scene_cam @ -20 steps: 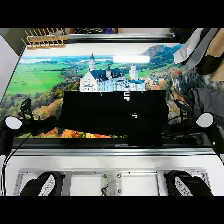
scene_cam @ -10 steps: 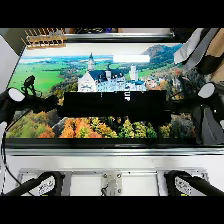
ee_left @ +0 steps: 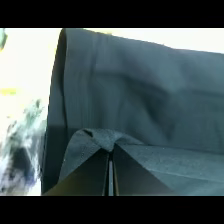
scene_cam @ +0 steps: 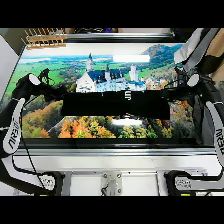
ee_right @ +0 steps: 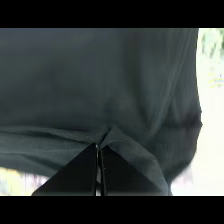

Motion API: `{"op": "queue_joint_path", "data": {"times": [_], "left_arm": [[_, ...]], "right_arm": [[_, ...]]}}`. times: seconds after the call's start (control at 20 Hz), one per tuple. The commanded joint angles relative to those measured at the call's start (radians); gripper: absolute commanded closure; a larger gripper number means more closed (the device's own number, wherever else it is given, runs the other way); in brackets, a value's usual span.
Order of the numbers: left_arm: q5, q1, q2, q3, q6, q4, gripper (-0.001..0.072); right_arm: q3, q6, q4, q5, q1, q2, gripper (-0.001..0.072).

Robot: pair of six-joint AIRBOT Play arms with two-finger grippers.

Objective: Fold the clothes and pants, and hang the long-sleeved shirts on hangers.

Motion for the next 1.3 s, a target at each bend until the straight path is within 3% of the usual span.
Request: {"op": "queue_joint_path", "data": {"times": [0.0, 0.1, 0.15, 0.2, 0.25, 0.35, 0.5, 0.55, 0.65, 0.7, 0.95, 1.25], "left_arm": [[-0.003, -0.005, -0.097, 0.097, -0.03, -0.004, 0.0704], [-0.011, -0.005, -0.118, 0.126, -0.039, -0.019, 0.0671], [-0.009, -0.005, -0.125, 0.139, -0.039, -0.046, 0.041], [-0.002, -0.005, -0.126, 0.154, -0.039, -0.074, 0.0146], [-0.001, -0.005, -0.126, 0.177, -0.04, -0.087, 0.0156], [-0.04, -0.005, -0.123, 0.255, -0.039, -0.087, 0.0153], [-0.134, -0.005, -0.082, 0.336, -0.039, -0.072, 0.0155], [-0.148, -0.014, -0.058, 0.333, -0.039, -0.072, 0.0201], [-0.14, -0.04, 0.002, 0.281, -0.014, -0.072, 0.0633], [-0.124, -0.061, 0.038, 0.232, -0.009, -0.072, 0.0704], [-0.054, -0.207, 0.146, 0.014, -0.008, -0.076, 0.0704], [0.008, -0.356, 0.153, -0.06, -0.017, -0.081, 0.0704]], "right_arm": [[0.008, 0.003, 0.017, -0.112, 0.001, -0.055, 0.0694], [0.008, 0.003, 0.063, -0.151, 0.001, -0.07, 0.0671], [0.008, 0.003, 0.1, -0.178, 0.001, -0.074, 0.0482], [0.01, 0.003, 0.138, -0.206, 0.0, -0.073, 0.0197], [0.019, 0.002, 0.181, -0.223, -0.003, -0.072, 0.0048], [0.067, -0.027, 0.241, -0.193, -0.03, -0.071, 0.0048], [0.111, -0.198, 0.362, -0.066, -0.132, -0.05, 0.0048], [0.111, -0.257, 0.405, -0.015, -0.177, -0.047, 0.0047], [0.097, -0.331, 0.431, 0.101, -0.28, -0.051, 0.0048], [0.077, -0.346, 0.432, 0.138, -0.331, -0.055, 0.0048], [-0.032, -0.365, 0.433, 0.161, -0.513, -0.157, 0.0001], [-0.032, -0.452, 0.575, 0.235, -0.469, -0.324, 0.0001]]}}
